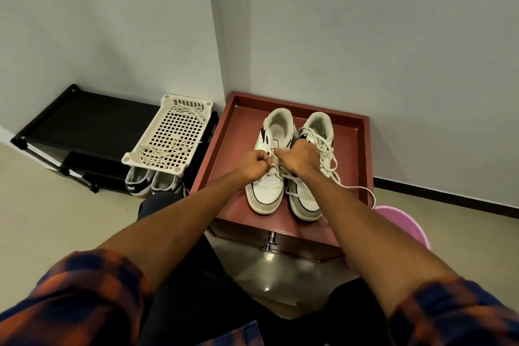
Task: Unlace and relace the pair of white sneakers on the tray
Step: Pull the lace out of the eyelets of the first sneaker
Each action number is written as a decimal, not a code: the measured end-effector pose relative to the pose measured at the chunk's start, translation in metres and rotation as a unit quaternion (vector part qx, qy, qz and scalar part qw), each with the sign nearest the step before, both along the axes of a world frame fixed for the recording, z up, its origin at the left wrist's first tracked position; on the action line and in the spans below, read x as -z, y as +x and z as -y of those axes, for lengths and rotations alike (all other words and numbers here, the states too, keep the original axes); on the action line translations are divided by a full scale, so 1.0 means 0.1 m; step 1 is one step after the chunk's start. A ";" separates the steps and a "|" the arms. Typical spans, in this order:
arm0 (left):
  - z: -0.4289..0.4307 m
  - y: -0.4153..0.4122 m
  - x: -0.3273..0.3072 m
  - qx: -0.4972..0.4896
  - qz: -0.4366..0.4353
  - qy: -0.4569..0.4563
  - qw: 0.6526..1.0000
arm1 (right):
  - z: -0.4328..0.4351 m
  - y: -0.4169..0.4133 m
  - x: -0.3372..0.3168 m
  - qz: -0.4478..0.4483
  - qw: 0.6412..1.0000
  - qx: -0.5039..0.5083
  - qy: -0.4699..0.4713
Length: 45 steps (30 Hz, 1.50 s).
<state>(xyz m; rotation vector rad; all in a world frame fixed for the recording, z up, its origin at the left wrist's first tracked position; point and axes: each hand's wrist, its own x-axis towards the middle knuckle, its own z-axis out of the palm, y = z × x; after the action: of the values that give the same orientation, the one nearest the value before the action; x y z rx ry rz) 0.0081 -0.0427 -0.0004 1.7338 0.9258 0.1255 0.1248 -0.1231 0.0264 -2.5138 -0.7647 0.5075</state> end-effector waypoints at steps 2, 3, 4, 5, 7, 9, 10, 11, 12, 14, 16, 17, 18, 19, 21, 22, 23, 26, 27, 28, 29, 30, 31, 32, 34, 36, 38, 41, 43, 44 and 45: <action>-0.03 -0.06 -0.03 -0.062 0.034 -0.122 0.990 | -0.01 0.07 -0.02 -0.001 1.000 0.005 0.001; -0.07 -0.13 -0.03 -0.102 0.048 -0.174 0.978 | -0.02 0.09 -0.02 -0.011 1.000 0.009 0.003; -0.12 -0.22 -0.02 -0.141 0.056 -0.218 0.964 | -0.02 0.11 -0.03 -0.021 1.000 0.011 0.007; -0.17 -0.33 0.01 -0.166 0.053 -0.248 0.953 | -0.02 0.12 -0.03 -0.031 0.999 0.016 0.008; -0.21 -0.52 0.08 -0.151 0.024 -0.253 0.955 | -0.03 0.10 -0.03 -0.040 0.999 0.025 0.013; -0.21 -0.58 0.14 -0.098 0.002 -0.190 0.977 | -0.06 0.05 -0.02 -0.043 0.999 0.024 0.017; -0.19 -0.55 0.15 -0.073 -0.003 -0.127 0.989 | -0.07 0.03 -0.03 -0.043 0.999 0.024 0.017; -0.18 -0.50 0.14 -0.052 -0.008 -0.040 0.998 | -0.08 0.02 -0.03 -0.042 0.999 0.022 0.015; -0.17 -0.45 0.12 -0.022 -0.012 0.063 0.998 | -0.08 0.03 -0.03 -0.042 0.999 0.019 0.013; -0.15 -0.32 0.07 0.086 -0.024 0.250 0.964 | -0.08 0.04 -0.04 -0.049 0.999 0.017 0.006; -0.10 -0.18 0.03 0.177 -0.050 0.354 0.917 | -0.06 0.06 -0.06 -0.062 0.998 0.019 0.003; -0.07 -0.13 0.01 0.192 -0.066 0.375 0.905 | -0.05 0.06 -0.08 -0.065 0.998 0.022 0.003; -0.06 -0.10 0.00 0.192 -0.075 0.386 0.899 | -0.04 0.07 -0.09 -0.066 0.998 0.025 0.003; -0.06 -0.09 -0.02 0.193 -0.081 0.391 0.896 | -0.04 0.07 -0.09 -0.064 0.998 0.028 0.002; -0.08 -0.10 -0.01 0.194 -0.077 0.395 0.895 | -0.03 0.08 -0.10 -0.068 0.997 0.035 0.005; -0.11 -0.14 -0.01 0.187 -0.065 0.386 0.901 | -0.03 0.08 -0.10 -0.072 0.997 0.038 0.005; -0.14 -0.19 -0.02 0.172 -0.052 0.374 0.910 | -0.04 0.09 -0.09 -0.075 0.996 0.041 0.003; -0.33 -0.44 0.02 0.095 -0.078 0.344 0.931 | -0.03 0.13 -0.07 -0.094 0.995 0.043 0.002; -0.39 -0.56 0.05 0.065 -0.104 0.334 0.935 | -0.02 0.13 -0.07 -0.098 0.994 0.044 0.002; -0.45 -0.67 0.09 0.031 -0.126 0.319 0.939 | -0.02 0.14 -0.06 -0.101 0.994 0.049 0.004; -0.48 -0.77 0.11 0.002 -0.145 0.309 0.940 | -0.03 0.15 -0.05 -0.103 0.993 0.052 0.007; -0.48 -0.85 0.12 -0.015 -0.161 0.310 0.937 | -0.03 0.15 -0.05 -0.105 0.993 0.052 0.009; -0.46 -0.88 0.12 -0.017 -0.166 0.326 0.931 | -0.04 0.13 -0.06 -0.107 0.993 0.051 0.010; -0.43 -0.86 0.11 -0.005 -0.157 0.347 0.925 | -0.04 0.12 -0.07 -0.109 0.993 0.053 0.009; -0.32 -0.73 0.05 0.055 -0.115 0.375 0.918 | -0.04 0.12 -0.08 -0.111 0.992 0.055 0.012; -0.18 -0.53 -0.01 0.111 -0.065 0.385 0.914 | -0.03 0.12 -0.09 -0.108 0.993 0.051 0.011; -0.03 -0.33 -0.04 0.142 -0.046 0.399 0.905 | -0.03 0.11 -0.08 -0.101 0.994 0.044 0.009; 0.12 -0.09 -0.06 0.157 -0.074 0.398 0.901 | -0.01 0.13 -0.06 -0.093 0.995 0.031 0.005; 0.13 -0.03 -0.04 0.158 -0.085 0.388 0.904 | 0.00 0.14 -0.05 -0.093 0.995 0.031 0.003; 0.11 -0.04 -0.04 0.153 -0.082 0.387 0.906 | 0.00 0.14 -0.06 -0.093 0.995 0.033 0.003; 0.08 -0.07 -0.05 0.148 -0.078 0.394 0.904 | 0.00 0.15 -0.06 -0.095 0.995 0.036 0.003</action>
<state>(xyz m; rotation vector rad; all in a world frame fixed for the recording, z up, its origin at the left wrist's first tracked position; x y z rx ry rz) 0.0006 -0.0510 0.0042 2.6534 0.7528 0.1764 0.1402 -0.1231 0.0325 -2.4348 -0.6000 0.7068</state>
